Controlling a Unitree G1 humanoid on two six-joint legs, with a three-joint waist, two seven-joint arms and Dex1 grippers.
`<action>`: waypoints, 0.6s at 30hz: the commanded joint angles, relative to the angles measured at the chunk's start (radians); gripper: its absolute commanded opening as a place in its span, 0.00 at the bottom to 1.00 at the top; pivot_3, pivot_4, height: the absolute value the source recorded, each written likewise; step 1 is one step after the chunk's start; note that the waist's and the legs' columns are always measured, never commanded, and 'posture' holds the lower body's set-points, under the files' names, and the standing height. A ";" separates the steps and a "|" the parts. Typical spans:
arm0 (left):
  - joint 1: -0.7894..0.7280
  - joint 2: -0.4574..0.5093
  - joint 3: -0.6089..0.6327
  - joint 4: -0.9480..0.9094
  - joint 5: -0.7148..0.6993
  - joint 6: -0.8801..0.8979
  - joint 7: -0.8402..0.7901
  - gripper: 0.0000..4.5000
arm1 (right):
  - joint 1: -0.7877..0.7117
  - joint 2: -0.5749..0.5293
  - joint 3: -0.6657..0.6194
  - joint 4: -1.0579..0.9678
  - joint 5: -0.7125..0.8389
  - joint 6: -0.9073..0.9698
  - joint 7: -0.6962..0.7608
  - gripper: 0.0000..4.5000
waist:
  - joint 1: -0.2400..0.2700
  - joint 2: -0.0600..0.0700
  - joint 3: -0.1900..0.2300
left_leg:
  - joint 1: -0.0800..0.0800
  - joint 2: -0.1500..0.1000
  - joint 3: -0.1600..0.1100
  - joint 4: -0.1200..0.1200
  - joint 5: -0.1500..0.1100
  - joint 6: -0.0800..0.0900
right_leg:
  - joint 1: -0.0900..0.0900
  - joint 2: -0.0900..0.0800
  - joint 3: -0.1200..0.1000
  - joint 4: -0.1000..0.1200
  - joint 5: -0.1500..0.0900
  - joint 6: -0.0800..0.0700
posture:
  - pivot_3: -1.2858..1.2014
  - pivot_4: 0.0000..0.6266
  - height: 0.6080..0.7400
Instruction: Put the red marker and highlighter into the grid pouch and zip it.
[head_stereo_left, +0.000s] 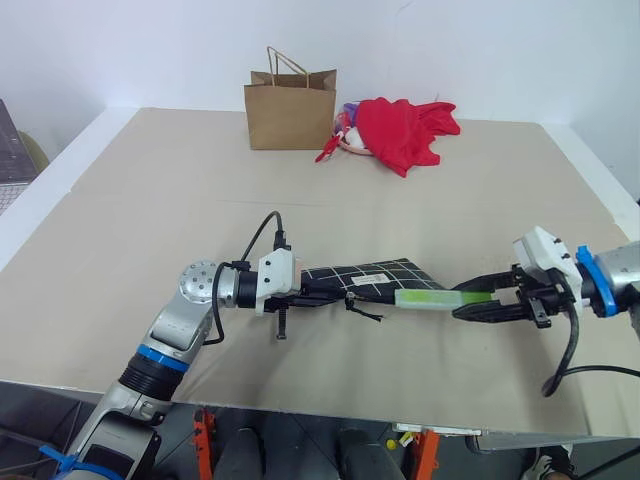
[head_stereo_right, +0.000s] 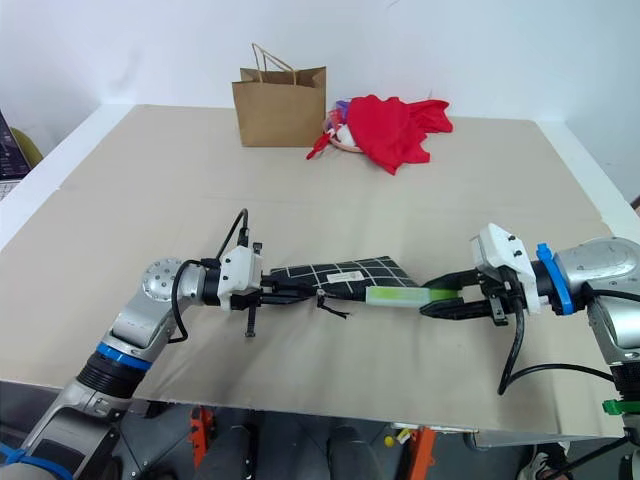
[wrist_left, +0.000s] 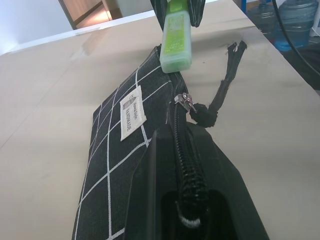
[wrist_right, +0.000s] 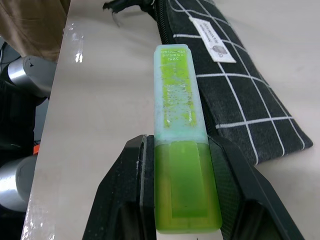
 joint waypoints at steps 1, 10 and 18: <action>-0.016 0.005 0.020 -0.017 -0.003 -0.022 0.004 0.00 | 0.005 -0.029 -0.047 -0.004 0.027 -0.003 0.054 0.24 | 0.000 0.000 0.000 | 0.000 0.000 0.000 0.000 0.000 0.000 | 0.000 0.000 0.000 0.000 0.000 0.000 | 0.52 0.24 1.00; -0.015 0.007 0.015 -0.006 0.006 -0.033 0.001 0.00 | 0.030 -0.042 -0.065 -0.038 0.085 0.060 0.057 0.24 | 0.000 0.000 0.000 | 0.000 0.000 0.000 0.000 0.000 0.000 | 0.000 0.000 0.000 0.000 0.000 0.000 | 0.52 0.24 1.00; -0.018 0.002 0.013 -0.003 0.010 -0.038 0.003 0.00 | 0.045 -0.044 -0.059 -0.039 0.078 0.047 0.054 0.24 | 0.000 0.000 0.000 | 0.000 0.000 0.000 0.000 0.000 0.000 | 0.000 0.000 0.000 0.000 0.000 0.000 | 0.52 0.24 1.00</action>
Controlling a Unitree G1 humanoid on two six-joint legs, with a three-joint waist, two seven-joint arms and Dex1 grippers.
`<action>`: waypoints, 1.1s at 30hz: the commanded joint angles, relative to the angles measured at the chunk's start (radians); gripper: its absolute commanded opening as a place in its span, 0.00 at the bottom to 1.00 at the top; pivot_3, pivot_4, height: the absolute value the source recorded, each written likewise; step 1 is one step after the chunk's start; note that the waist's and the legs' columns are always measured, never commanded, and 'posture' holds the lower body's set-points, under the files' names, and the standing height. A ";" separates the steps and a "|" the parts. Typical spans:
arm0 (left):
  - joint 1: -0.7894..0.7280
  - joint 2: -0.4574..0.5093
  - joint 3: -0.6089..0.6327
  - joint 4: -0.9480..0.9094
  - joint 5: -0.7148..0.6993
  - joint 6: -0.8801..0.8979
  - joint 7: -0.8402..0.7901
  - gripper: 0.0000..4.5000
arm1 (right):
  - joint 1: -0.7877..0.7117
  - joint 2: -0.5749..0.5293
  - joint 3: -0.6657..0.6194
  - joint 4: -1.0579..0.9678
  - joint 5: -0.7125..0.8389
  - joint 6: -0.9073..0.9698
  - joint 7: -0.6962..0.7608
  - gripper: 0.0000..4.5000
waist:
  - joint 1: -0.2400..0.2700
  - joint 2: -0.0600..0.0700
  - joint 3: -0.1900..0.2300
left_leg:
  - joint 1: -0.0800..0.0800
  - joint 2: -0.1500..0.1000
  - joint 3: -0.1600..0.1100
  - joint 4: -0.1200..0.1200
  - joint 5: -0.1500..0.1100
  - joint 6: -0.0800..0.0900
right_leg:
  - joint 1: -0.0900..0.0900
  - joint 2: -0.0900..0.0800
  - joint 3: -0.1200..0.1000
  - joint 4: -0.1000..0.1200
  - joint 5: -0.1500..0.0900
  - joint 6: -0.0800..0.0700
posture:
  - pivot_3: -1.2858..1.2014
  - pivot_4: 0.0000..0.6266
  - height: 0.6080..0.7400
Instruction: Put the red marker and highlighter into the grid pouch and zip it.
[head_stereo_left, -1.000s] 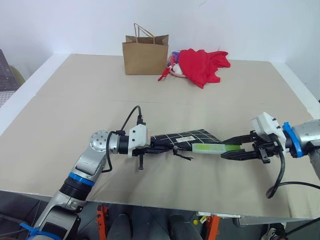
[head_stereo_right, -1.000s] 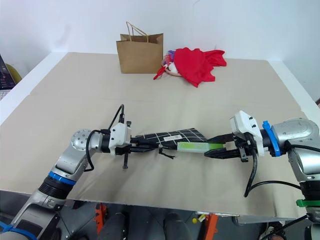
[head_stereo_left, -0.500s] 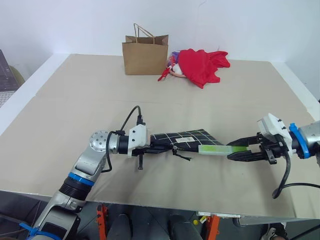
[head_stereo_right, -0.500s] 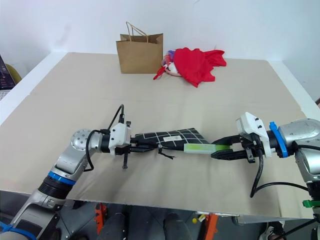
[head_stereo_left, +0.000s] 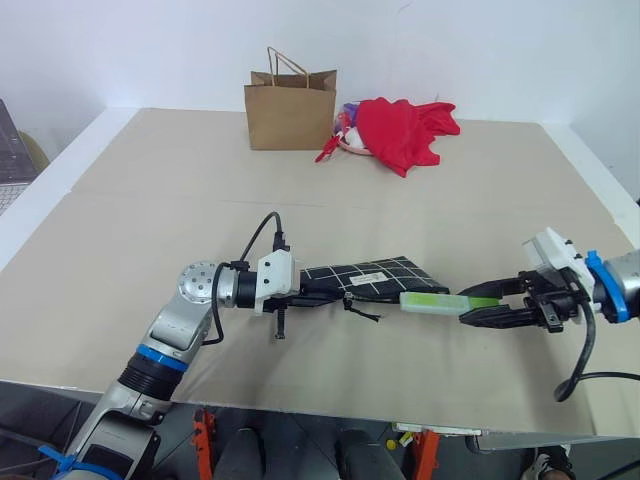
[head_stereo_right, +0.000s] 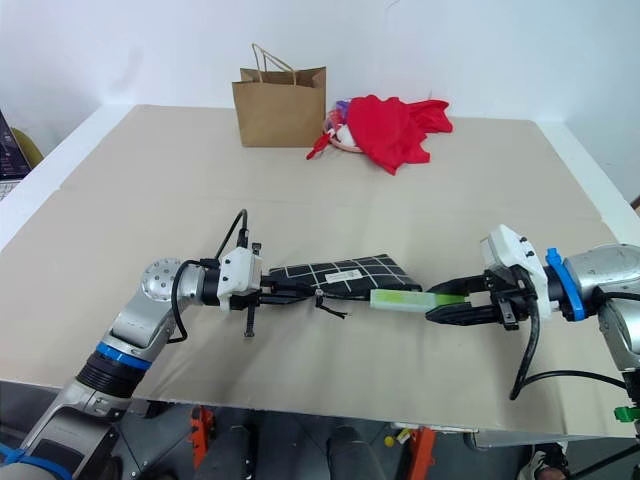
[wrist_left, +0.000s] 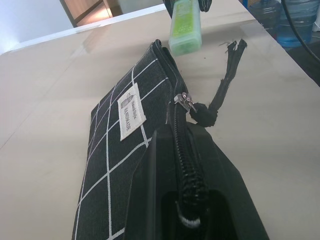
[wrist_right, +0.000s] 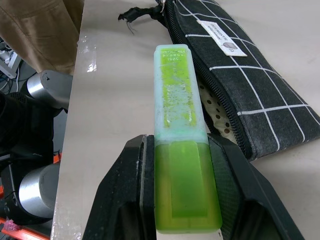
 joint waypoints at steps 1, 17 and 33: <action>-0.018 -0.002 0.012 -0.017 -0.002 -0.018 0.004 0.00 | -0.008 -0.014 -0.026 -0.022 0.004 -0.015 0.039 0.24 | 0.000 0.000 0.000 | 0.000 0.000 0.000 0.000 0.000 0.000 | 0.000 0.000 0.000 0.000 0.000 0.000 | 0.52 0.24 1.00; -0.015 -0.027 0.009 -0.044 -0.004 -0.008 0.023 0.00 | -0.081 0.022 0.040 0.074 -0.076 -0.050 0.030 0.24 | 0.000 0.000 0.000 | 0.000 0.000 0.000 0.000 0.000 0.000 | 0.000 0.000 0.000 0.000 0.000 0.000 | 0.52 0.24 1.00; -0.023 -0.075 -0.020 -0.053 0.003 0.001 0.041 0.00 | -0.298 0.203 0.193 0.026 -0.093 0.174 -0.072 0.24 | -0.003 0.000 0.000 | 0.000 0.000 0.000 0.001 0.000 0.000 | 0.000 0.000 0.000 0.001 0.000 0.000 | 0.52 0.24 1.00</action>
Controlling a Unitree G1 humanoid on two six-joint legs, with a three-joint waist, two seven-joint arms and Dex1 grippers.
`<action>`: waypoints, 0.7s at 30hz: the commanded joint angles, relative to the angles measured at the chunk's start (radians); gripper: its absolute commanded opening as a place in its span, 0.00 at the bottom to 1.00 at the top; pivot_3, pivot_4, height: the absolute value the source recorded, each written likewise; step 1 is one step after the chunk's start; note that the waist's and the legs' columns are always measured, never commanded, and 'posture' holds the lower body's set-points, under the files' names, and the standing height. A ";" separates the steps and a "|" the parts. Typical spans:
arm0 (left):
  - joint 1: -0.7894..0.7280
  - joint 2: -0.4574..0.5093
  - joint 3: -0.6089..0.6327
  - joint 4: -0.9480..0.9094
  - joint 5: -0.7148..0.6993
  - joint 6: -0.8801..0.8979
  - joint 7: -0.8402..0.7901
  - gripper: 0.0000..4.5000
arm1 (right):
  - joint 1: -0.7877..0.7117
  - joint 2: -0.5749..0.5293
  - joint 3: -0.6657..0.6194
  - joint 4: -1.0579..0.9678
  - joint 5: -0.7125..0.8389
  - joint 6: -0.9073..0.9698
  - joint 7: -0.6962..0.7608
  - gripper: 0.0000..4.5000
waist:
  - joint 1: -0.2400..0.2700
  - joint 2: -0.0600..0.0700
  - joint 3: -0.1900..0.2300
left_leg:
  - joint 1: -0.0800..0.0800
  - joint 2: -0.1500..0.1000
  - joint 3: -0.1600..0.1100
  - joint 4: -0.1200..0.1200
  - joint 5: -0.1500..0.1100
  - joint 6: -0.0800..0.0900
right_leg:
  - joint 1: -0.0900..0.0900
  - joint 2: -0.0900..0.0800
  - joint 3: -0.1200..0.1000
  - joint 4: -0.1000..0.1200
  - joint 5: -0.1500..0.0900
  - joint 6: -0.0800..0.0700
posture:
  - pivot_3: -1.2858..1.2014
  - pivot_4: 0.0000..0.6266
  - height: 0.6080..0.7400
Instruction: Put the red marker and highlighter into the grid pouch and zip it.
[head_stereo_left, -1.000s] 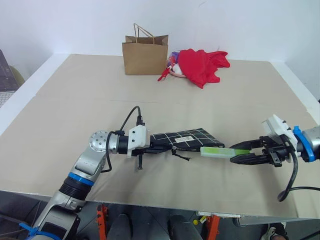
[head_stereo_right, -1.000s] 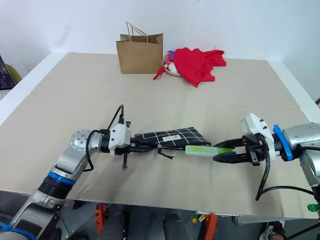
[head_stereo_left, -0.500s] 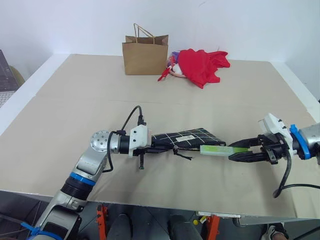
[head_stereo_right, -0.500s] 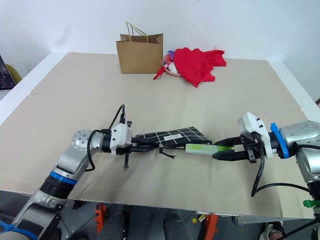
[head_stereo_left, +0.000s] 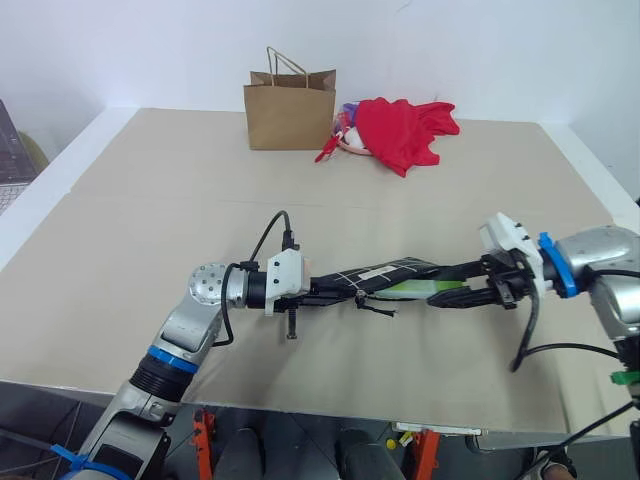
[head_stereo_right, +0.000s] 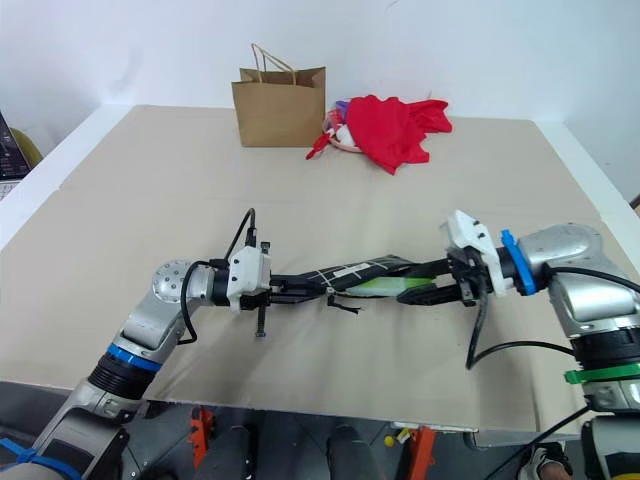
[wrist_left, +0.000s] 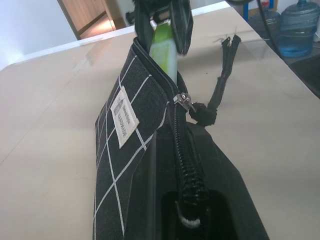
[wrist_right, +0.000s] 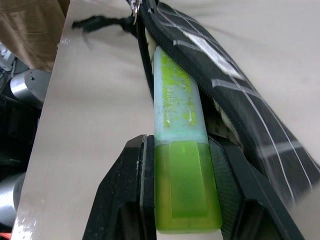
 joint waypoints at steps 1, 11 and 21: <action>-0.019 -0.013 -0.008 -0.039 -0.004 -0.006 0.008 0.00 | -0.028 0.033 -0.003 -0.075 0.046 0.104 -0.027 0.36 | 0.001 0.000 0.000 | 0.000 0.000 0.000 0.000 0.000 0.000 | 0.000 0.000 0.000 0.000 0.000 0.000 | 0.52 0.24 1.00; -0.007 0.017 0.011 -0.033 -0.005 -0.003 -0.003 0.00 | 0.104 -0.010 -0.103 -0.293 0.149 0.048 0.068 0.99 | 0.004 0.000 0.000 | 0.000 -0.001 0.000 0.000 0.000 0.000 | 0.000 0.000 0.000 0.000 0.000 0.001 | 0.52 0.24 1.00; -0.021 0.029 0.026 -0.027 -0.018 0.008 -0.005 0.00 | 0.173 0.194 -0.092 -0.386 0.055 -0.313 -0.066 0.99 | 0.000 -0.001 0.000 | 0.000 -0.001 -0.003 0.001 0.001 -0.001 | 0.001 0.000 -0.003 0.000 0.001 0.001 | 0.52 0.24 1.00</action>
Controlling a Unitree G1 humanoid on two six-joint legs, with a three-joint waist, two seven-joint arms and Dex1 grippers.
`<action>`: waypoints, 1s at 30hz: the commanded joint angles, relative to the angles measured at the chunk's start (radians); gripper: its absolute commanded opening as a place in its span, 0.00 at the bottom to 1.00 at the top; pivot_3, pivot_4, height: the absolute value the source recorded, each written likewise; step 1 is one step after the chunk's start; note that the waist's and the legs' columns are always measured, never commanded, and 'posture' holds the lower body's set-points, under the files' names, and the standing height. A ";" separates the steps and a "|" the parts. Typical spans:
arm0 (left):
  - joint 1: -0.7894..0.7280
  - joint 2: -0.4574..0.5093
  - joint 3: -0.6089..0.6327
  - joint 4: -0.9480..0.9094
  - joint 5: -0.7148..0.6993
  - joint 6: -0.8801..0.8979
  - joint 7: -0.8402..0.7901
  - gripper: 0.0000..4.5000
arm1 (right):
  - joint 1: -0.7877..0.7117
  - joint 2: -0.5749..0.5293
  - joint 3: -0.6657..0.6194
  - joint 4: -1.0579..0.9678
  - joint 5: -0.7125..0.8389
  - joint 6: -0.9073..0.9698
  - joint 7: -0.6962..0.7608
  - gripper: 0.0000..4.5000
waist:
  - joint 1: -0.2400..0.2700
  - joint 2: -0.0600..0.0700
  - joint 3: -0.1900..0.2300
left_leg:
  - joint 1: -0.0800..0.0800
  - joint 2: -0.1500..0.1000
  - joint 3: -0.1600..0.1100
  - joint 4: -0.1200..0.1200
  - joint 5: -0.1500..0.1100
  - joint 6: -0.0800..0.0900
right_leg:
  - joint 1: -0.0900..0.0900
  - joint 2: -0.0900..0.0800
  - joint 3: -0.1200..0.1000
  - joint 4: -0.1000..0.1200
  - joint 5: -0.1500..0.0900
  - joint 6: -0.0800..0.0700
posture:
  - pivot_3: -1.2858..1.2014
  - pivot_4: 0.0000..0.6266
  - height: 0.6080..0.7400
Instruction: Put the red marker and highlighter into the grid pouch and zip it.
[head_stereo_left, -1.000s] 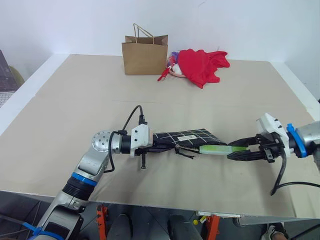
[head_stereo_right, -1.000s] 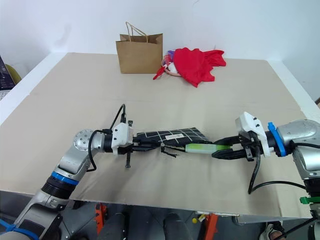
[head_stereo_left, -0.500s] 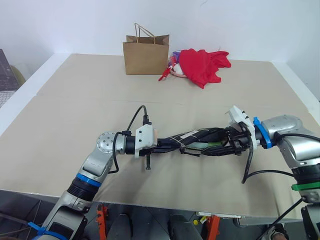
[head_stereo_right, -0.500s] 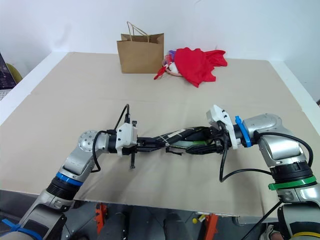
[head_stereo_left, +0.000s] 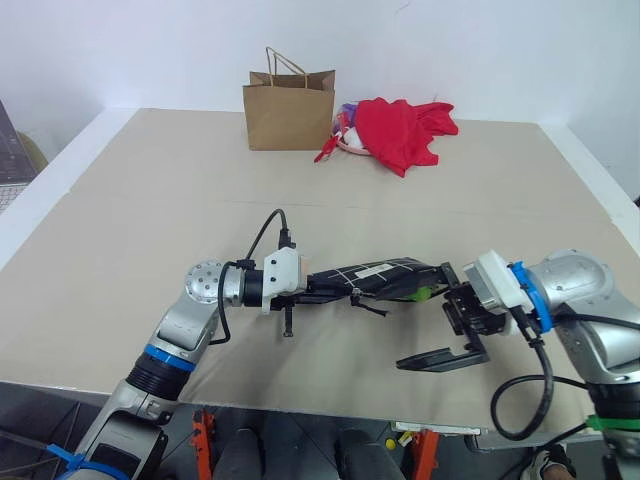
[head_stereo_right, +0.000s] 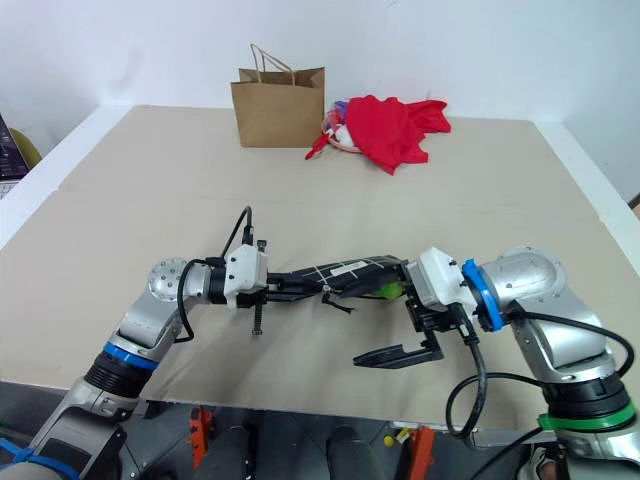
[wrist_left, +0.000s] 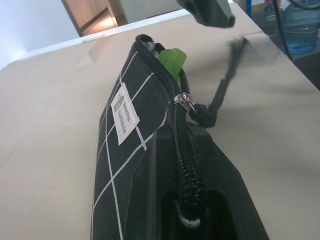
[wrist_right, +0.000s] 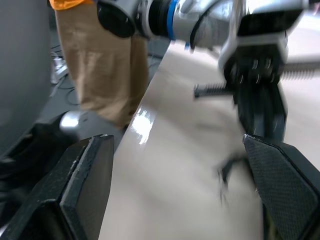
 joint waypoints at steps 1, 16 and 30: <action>-0.020 0.000 0.015 -0.032 -0.021 0.008 0.003 0.00 | -0.037 0.060 0.027 0.057 -0.090 -0.162 -0.041 0.99 | -0.001 0.000 0.000 | 0.000 0.000 0.000 0.000 0.000 0.000 | 0.000 0.000 0.000 0.000 0.001 0.000 | 0.52 0.24 1.00; -0.012 0.005 0.019 -0.062 -0.019 0.030 0.014 0.00 | -0.087 0.145 0.084 0.274 -0.170 -0.509 -0.013 0.62 | 0.002 0.000 0.000 | 0.000 0.000 0.000 -0.001 0.001 0.000 | 0.000 0.000 0.000 0.000 0.002 -0.003 | 0.52 0.24 1.00; -0.016 0.010 0.017 -0.057 -0.016 0.020 0.015 0.00 | -0.085 0.130 0.084 0.278 -0.141 -0.507 0.012 0.02 | 0.002 0.000 0.000 | 0.000 0.000 0.000 -0.001 0.001 0.000 | 0.000 0.000 0.000 0.000 0.003 -0.004 | 0.52 0.24 1.00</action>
